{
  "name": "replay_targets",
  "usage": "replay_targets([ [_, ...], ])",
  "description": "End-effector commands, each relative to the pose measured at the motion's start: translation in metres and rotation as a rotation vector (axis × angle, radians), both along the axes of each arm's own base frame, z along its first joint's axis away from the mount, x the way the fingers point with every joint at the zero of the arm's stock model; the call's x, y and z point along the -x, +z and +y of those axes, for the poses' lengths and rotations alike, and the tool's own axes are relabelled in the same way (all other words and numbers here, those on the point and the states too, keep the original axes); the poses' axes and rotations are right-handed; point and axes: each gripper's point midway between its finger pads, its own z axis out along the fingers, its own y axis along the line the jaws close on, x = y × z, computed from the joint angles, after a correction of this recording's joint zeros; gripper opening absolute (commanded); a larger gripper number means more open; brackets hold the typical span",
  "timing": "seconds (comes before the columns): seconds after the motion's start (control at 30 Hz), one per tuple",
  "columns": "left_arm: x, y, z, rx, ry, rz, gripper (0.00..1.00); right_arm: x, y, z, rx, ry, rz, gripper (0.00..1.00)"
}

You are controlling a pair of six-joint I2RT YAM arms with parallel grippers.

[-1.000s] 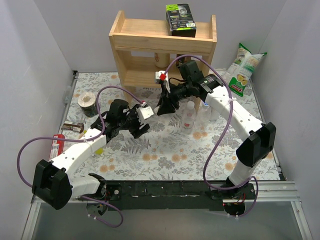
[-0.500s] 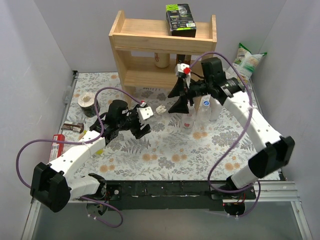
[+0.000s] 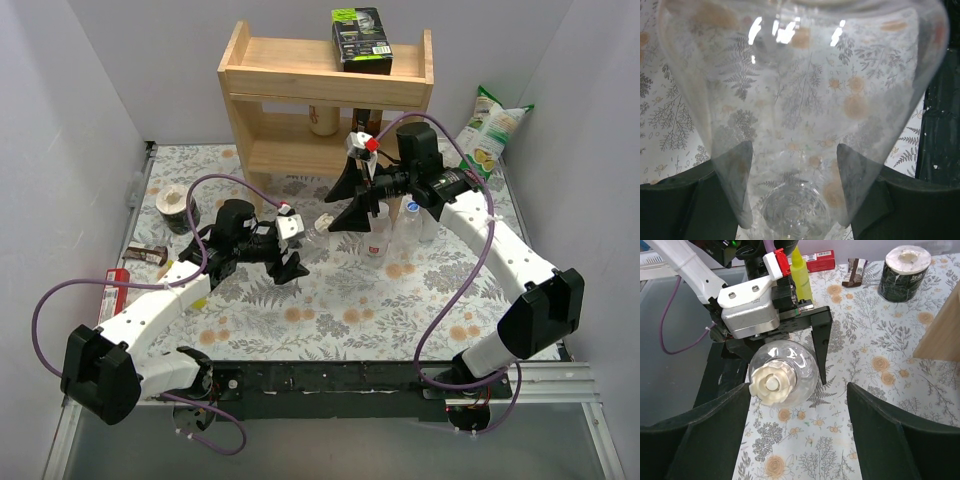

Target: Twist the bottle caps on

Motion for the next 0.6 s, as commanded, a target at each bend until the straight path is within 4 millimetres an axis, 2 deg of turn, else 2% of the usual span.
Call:
replay_targets([
  [0.0, 0.004, 0.022, -0.005, 0.065, -0.031, -0.029, 0.0, 0.01, 0.016, 0.011, -0.054, 0.058, -0.034, 0.82],
  [0.1, 0.005, 0.021, -0.006, 0.07, -0.034, -0.02, 0.0, 0.014, 0.016, 0.014, -0.062, 0.077, -0.024, 0.75],
  [0.2, 0.005, 0.022, -0.007, 0.076, -0.036, -0.021, 0.0, 0.017, 0.014, 0.016, -0.066, 0.1, 0.001, 0.63],
  [0.23, 0.004, 0.023, -0.007, 0.077, -0.033, -0.02, 0.0, 0.017, 0.013, 0.017, -0.067, 0.106, 0.013, 0.56],
  [0.47, -0.001, 0.026, -0.009, 0.098, -0.004, -0.021, 0.0, 0.019, 0.007, 0.019, -0.061, 0.124, 0.061, 0.33],
  [0.57, -0.004, 0.025, -0.009, 0.104, 0.012, -0.015, 0.02, 0.014, 0.002, 0.021, -0.039, 0.084, 0.086, 0.17],
])
